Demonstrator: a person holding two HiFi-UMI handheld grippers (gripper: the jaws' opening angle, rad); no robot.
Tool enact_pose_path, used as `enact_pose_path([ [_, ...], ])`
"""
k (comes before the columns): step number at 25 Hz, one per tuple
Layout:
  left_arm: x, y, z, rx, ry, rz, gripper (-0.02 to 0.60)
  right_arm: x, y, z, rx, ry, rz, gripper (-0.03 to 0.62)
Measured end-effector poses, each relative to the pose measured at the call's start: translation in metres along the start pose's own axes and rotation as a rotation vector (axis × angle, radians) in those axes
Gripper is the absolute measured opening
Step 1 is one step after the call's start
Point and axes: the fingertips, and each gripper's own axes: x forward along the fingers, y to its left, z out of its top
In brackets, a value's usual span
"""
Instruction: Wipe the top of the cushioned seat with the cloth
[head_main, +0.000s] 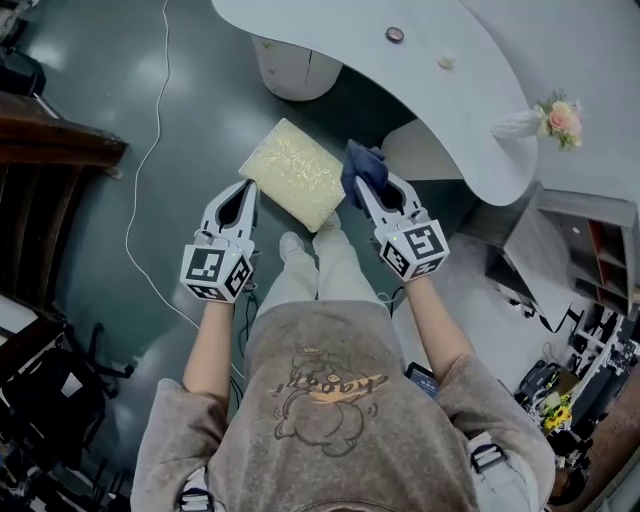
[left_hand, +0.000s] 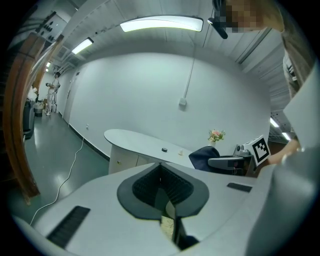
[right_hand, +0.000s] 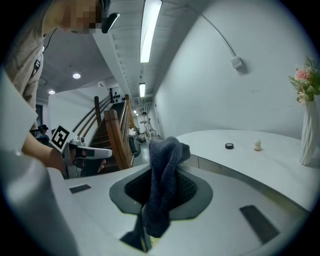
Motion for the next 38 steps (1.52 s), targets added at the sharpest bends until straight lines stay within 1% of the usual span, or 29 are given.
enact_pose_path([
  [9,0.025,0.039,-0.003,-0.018,-0.032,0.072,0.017,0.049,-0.015,-0.010,-0.027,0.040,0.075,0.089],
  [13,0.038,0.054,-0.015,-0.037,-0.040,0.106,0.017,0.075,-0.019,-0.020,-0.038,0.059,0.130,0.089],
  [21,0.062,0.090,-0.058,-0.062,-0.034,0.172,0.017,0.135,-0.015,-0.064,-0.050,0.122,0.259,0.089],
  [26,0.067,0.116,-0.089,-0.083,-0.026,0.221,0.017,0.170,-0.006,-0.097,-0.047,0.158,0.335,0.089],
  [32,0.079,0.141,-0.125,-0.094,-0.024,0.256,0.017,0.210,0.002,-0.136,-0.054,0.199,0.405,0.089],
  [38,0.086,0.158,-0.160,-0.130,-0.037,0.300,0.017,0.239,0.012,-0.180,-0.072,0.262,0.484,0.089],
])
